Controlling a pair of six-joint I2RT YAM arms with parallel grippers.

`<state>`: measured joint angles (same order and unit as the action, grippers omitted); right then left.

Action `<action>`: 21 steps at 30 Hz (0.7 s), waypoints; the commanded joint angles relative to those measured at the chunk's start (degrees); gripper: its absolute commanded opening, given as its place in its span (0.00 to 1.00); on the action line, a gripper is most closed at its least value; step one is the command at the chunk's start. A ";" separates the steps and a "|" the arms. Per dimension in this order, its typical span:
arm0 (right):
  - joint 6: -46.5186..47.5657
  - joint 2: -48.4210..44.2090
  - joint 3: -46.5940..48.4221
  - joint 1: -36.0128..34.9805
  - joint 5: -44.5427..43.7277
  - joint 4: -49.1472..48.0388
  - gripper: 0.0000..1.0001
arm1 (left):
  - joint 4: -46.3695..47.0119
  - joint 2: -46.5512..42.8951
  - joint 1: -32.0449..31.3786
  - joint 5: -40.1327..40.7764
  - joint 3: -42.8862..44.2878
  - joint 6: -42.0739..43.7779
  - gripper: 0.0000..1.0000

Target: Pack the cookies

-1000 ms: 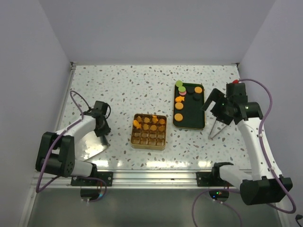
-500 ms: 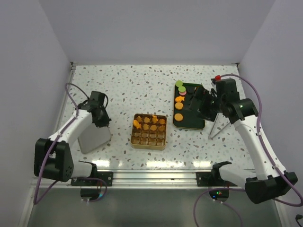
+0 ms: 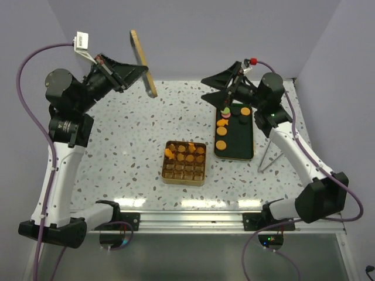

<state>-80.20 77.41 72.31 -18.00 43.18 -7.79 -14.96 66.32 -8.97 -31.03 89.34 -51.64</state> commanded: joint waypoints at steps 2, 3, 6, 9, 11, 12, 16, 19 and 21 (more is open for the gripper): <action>-24.94 7.91 2.57 -0.02 2.01 -40.45 0.99 | 49.69 3.19 1.50 -18.53 -9.60 -34.00 0.00; -27.44 9.76 3.96 -0.02 1.65 -45.07 0.99 | 60.90 4.15 1.68 -19.50 -9.80 -42.67 0.00; -32.73 16.01 7.39 -0.11 1.38 -55.56 0.99 | 79.04 8.20 2.03 -21.27 -9.19 -56.66 0.00; -37.73 19.79 9.68 -0.19 -0.45 -61.71 0.99 | 88.85 11.19 2.03 -20.04 -9.45 -65.67 0.00; -39.49 21.29 11.52 -0.19 -0.38 -64.09 0.99 | 89.75 10.93 2.03 -20.30 -10.50 -66.49 0.00; -39.50 22.16 12.58 -0.28 -0.29 -64.19 0.99 | 90.37 10.41 2.03 -20.04 -11.11 -66.75 0.00; -39.41 24.63 14.34 -1.60 0.15 -64.80 0.98 | 96.16 9.53 2.03 -17.59 -15.33 -69.73 0.00; -39.24 26.92 16.01 -3.96 0.94 -65.42 0.99 | 98.45 8.74 2.03 -16.88 -18.05 -70.71 0.00; -38.98 27.88 16.89 -4.50 1.21 -65.51 0.98 | 99.16 8.38 2.03 -17.31 -18.58 -70.71 0.00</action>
<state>-113.65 103.66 86.54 -20.91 43.29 -68.71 71.31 76.38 -7.35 -49.36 71.57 -112.90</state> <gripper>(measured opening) 0.982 0.018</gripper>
